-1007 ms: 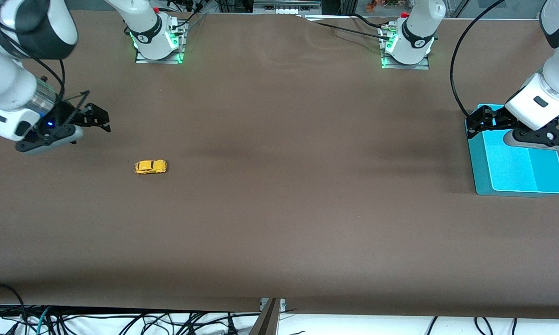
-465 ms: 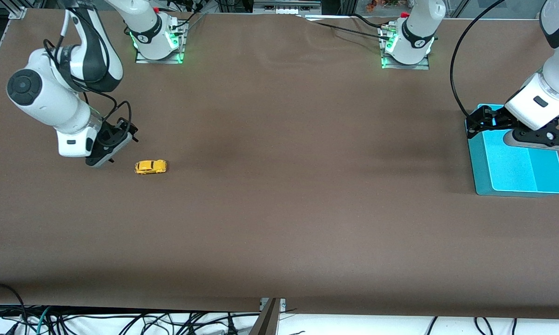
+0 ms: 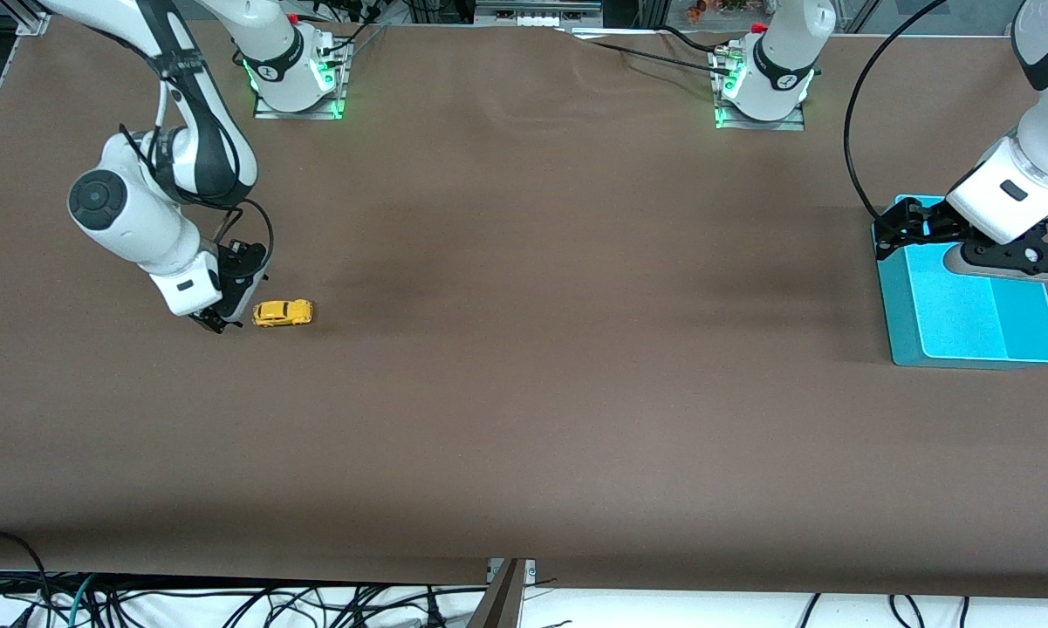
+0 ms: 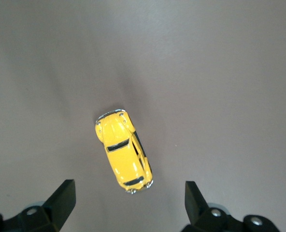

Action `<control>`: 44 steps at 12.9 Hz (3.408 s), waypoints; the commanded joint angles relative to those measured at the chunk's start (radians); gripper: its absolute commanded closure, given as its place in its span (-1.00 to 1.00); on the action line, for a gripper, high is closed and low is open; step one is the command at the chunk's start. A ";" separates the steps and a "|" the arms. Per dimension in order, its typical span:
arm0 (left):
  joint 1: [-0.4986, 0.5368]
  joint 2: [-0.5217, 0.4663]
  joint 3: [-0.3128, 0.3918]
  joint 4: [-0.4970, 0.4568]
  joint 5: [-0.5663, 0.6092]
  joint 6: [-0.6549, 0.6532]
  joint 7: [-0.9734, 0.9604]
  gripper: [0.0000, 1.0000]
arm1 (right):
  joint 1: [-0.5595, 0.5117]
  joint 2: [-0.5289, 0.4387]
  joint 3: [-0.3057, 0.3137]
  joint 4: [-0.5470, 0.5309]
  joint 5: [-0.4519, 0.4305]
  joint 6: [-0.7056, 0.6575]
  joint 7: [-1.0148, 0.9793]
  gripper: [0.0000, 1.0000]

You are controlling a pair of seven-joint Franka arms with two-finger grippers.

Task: Wind and store yellow beetle car
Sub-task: 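Reach the right gripper down over the yellow beetle car, then close the right gripper on the yellow beetle car, then pull the car backward along the table with the right gripper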

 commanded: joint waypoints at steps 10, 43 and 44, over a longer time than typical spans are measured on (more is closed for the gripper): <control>-0.006 0.005 0.004 0.018 0.003 -0.011 -0.006 -1.00 | -0.008 0.106 0.011 -0.055 0.009 0.167 -0.188 -0.92; -0.006 0.005 0.004 0.018 0.003 -0.012 -0.004 -1.00 | -0.234 0.188 0.024 -0.055 0.014 0.206 -0.541 0.62; -0.006 0.005 0.004 0.018 0.003 -0.012 -0.004 -1.00 | -0.252 0.188 0.024 -0.055 0.015 0.206 -0.565 0.62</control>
